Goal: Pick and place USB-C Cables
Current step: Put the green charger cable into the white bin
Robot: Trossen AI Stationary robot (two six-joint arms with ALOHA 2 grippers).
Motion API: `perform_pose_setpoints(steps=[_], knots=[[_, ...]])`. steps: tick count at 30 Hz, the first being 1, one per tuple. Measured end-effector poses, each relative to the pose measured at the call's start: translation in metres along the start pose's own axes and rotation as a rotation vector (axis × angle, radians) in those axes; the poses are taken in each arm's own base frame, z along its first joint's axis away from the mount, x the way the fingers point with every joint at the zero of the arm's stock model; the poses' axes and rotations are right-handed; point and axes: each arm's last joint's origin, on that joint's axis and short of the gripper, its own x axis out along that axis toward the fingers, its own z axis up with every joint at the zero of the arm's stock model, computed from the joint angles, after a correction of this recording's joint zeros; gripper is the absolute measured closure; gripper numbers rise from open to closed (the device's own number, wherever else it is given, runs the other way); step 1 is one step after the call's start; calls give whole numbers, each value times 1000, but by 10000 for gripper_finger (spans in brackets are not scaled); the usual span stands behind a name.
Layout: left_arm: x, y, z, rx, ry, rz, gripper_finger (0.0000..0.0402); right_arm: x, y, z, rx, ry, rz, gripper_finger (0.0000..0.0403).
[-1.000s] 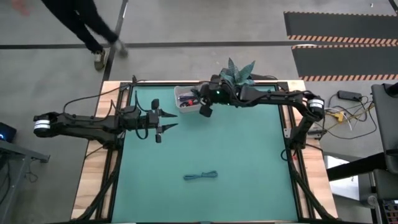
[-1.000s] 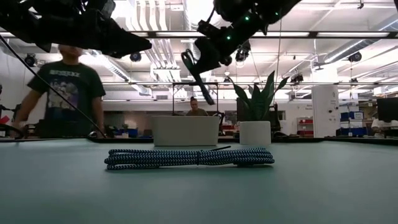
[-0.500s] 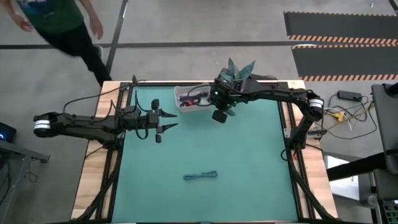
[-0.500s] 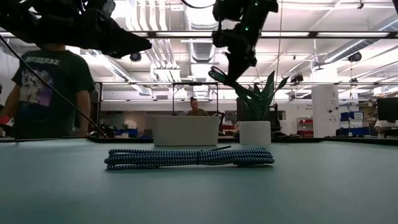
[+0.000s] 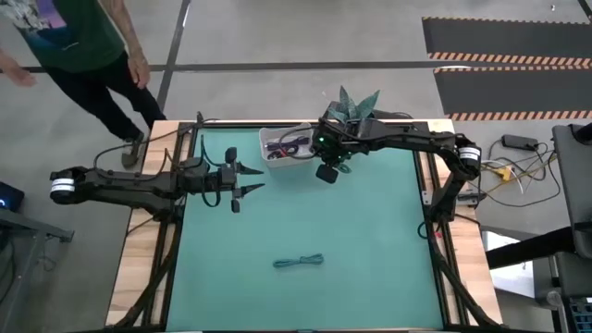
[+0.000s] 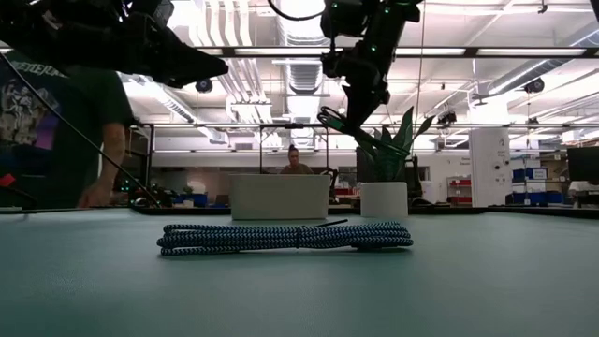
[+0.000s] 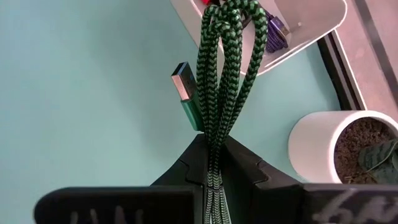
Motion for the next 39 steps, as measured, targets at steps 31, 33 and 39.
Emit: perform_pose_setpoints(steps=[31, 33, 39], knots=[[0, 1, 3, 3, -27, 7, 259, -18, -14, 94, -163, -189, -210, 383], [0, 1, 3, 3, -26, 6, 259, -15, -15, 100, -204, -197, -216, 383], [0, 1, 3, 2, -24, 6, 259, 5, -16, 108, -337, -166, -211, 383]])
